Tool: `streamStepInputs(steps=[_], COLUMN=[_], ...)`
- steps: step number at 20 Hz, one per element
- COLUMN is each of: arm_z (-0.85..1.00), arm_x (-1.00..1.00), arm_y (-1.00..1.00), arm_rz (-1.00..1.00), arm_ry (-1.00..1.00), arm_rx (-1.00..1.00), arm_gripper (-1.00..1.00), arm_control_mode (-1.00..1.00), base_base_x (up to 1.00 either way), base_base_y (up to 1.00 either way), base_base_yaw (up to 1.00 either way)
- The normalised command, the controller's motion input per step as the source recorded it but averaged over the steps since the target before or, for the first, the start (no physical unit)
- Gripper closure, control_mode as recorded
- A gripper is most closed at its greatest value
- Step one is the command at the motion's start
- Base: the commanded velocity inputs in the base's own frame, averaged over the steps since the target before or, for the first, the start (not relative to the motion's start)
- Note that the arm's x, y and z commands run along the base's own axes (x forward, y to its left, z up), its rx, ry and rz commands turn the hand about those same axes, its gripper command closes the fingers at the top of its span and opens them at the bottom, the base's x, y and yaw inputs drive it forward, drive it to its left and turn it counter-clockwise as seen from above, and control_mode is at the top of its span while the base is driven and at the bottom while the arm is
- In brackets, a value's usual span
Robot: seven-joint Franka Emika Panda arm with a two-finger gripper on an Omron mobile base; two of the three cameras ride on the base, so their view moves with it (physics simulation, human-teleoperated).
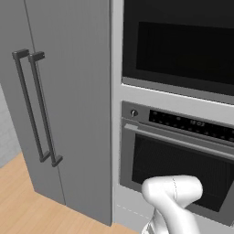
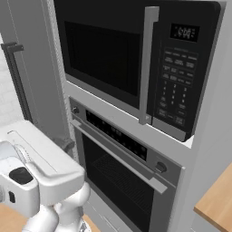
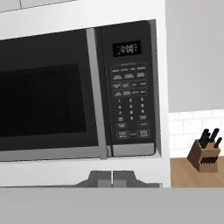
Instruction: Pick the carrot from the sink and place it in the bowl. Then pick the bowl and place it in the microwave. Then close the microwave door and press the start button.
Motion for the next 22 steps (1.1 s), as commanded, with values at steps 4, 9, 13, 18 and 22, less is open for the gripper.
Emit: streamStepInputs(steps=[4,9,13,18,22], arm_z=[0.0,0.0,0.0,-0.07,-0.17], arm_x=[0.41,0.31,0.23,0.22,0.13], arm_y=[-0.11,-0.4,-0.49,-0.3,-0.04], arm_rz=[0.0,0.0,0.0,0.0,0.0], arm_ry=[0.0,0.0,0.0,0.0,0.0], arm_rx=[0.0,0.02,0.02,0.0,0.0], arm_gripper=[1.0,1.0,1.0,1.0,1.0], arm_control_mode=[-1.0,-1.0,-1.0,-1.0,-1.0], base_base_x=[0.0,0.0,0.0,0.0,0.0], base_base_y=[0.0,0.0,0.0,0.0,0.0], base_base_yaw=[0.0,0.0,0.0,0.0,0.0])
